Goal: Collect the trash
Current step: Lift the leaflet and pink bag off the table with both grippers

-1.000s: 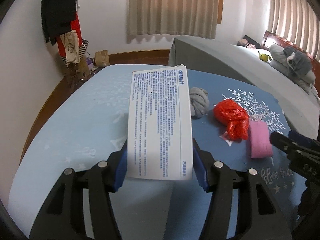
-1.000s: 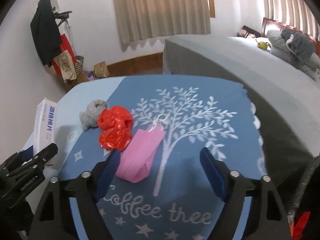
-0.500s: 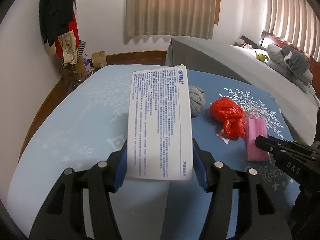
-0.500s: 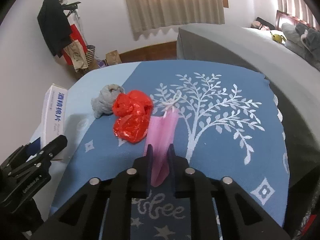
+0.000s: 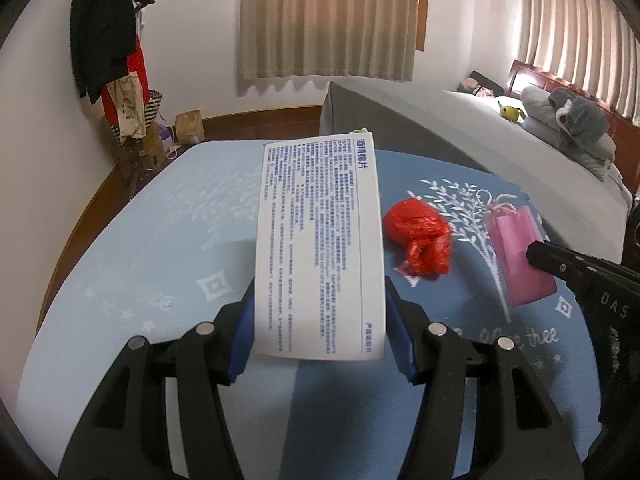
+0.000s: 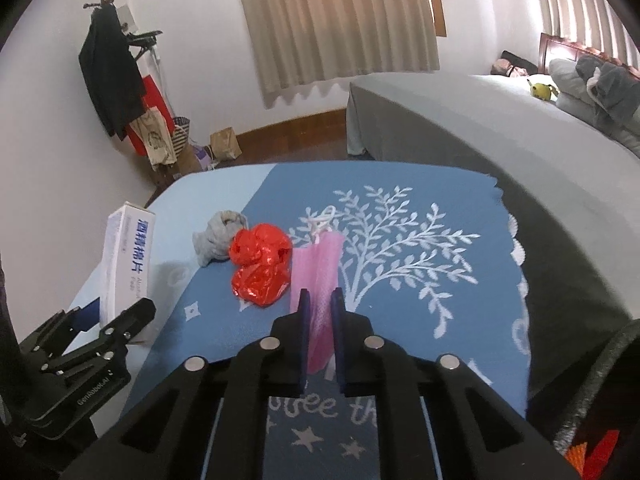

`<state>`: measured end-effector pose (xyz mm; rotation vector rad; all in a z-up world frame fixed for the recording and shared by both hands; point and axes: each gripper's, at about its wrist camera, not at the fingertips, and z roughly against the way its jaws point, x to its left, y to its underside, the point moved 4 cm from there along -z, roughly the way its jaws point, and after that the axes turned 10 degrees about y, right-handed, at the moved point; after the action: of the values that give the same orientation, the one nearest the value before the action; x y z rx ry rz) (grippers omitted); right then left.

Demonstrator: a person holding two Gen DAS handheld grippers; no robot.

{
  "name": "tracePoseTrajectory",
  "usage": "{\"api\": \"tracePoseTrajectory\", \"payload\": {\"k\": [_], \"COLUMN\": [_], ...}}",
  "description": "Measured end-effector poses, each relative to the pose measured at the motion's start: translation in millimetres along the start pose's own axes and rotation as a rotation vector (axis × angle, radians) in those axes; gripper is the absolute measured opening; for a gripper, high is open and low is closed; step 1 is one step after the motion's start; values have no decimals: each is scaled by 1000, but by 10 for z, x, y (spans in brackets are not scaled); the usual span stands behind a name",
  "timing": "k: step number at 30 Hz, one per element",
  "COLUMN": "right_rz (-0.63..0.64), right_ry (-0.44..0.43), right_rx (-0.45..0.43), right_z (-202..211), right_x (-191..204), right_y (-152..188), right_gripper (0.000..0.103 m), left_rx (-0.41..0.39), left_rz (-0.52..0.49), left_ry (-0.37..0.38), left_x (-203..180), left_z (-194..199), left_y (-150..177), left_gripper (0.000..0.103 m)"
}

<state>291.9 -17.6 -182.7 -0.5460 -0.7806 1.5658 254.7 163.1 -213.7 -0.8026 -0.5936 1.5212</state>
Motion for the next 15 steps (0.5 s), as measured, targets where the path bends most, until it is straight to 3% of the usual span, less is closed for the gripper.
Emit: {"api": "tracePoseTrajectory", "payload": {"k": [15], "right_rz": [-32], "right_ry": [6], "right_rx": [-60], "right_z": [401], "right_x": [-238], "right_y": [-35], "right_gripper": [7], "left_rx": [1], "left_rz": [-38], "left_ry": [51], "left_x": [-349], "left_z": [207], "left_y": [-56], "left_gripper": [56]}}
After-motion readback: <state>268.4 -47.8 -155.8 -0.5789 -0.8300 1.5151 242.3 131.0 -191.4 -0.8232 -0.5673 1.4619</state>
